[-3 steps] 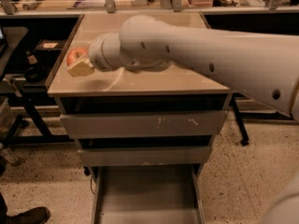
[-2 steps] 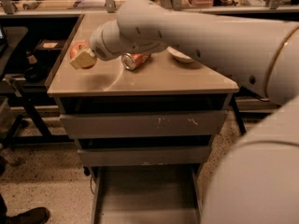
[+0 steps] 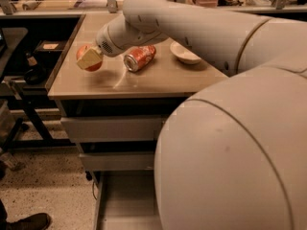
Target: Pick apple from bottom drawer and place on counter
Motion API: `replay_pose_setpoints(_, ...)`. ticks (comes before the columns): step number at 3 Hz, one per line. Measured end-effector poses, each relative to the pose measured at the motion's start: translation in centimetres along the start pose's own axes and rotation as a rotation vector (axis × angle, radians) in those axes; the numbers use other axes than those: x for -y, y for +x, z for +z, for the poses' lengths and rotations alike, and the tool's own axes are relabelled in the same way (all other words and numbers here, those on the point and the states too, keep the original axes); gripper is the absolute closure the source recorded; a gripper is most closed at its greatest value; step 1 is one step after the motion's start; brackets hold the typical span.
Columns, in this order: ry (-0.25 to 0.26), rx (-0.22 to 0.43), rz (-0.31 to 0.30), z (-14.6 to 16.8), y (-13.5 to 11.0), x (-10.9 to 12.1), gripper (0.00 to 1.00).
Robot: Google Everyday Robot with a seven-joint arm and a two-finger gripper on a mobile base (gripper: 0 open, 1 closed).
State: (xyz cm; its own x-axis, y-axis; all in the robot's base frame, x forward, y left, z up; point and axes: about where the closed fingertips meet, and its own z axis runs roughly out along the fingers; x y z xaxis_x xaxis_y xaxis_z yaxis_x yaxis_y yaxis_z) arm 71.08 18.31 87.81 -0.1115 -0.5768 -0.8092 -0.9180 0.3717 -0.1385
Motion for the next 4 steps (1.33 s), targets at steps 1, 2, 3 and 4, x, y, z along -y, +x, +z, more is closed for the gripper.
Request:
replay_pose_setpoints(1, -0.064, -0.009, 0.062, 1.5, 2.5, -0.3, 1.00)
replay_pose_setpoints(2, -0.108, -0.007, 0.086, 2.5, 3.8, -0.8, 1.00)
replay_pose_setpoints(3, -0.108, -0.007, 0.087, 2.4, 3.6, -0.8, 0.82)
replay_pose_setpoints(4, -0.108, -0.007, 0.086, 2.4, 3.6, -0.8, 0.59)
